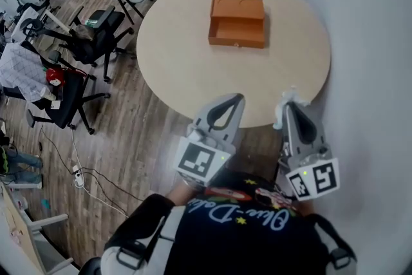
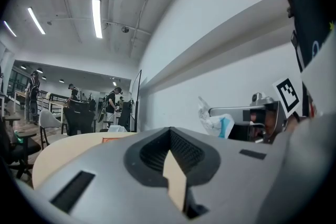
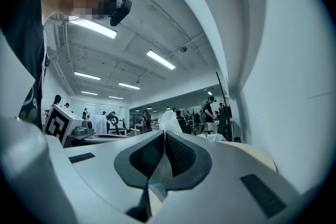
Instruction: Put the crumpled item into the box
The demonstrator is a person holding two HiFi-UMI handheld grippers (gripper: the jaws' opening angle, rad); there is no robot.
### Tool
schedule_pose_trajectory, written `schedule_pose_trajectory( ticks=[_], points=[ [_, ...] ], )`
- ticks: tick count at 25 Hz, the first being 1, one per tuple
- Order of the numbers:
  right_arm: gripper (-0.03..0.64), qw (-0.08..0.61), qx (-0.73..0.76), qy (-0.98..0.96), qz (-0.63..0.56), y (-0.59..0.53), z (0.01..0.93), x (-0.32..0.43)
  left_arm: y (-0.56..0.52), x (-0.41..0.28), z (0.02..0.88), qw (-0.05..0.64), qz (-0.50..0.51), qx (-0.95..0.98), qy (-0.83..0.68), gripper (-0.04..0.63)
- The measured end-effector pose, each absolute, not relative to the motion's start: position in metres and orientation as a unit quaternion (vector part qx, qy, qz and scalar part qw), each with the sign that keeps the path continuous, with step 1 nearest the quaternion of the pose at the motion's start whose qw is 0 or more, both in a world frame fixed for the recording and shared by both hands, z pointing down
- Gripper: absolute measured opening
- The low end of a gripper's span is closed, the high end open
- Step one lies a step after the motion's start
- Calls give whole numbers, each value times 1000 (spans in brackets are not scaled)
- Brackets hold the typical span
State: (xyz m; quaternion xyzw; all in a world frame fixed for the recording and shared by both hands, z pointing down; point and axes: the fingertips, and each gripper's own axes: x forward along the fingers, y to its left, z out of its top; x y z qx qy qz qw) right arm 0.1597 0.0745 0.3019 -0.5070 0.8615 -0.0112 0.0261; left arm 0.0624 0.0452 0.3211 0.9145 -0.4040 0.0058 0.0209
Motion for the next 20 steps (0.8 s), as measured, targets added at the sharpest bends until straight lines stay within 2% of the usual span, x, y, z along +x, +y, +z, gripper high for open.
schedule_pose_trajectory(
  ticks=[20],
  points=[
    [5, 24, -535, 845, 2, -34, 290, 100, -68, 2, 313, 11, -2, 926, -379, -9]
  ],
)
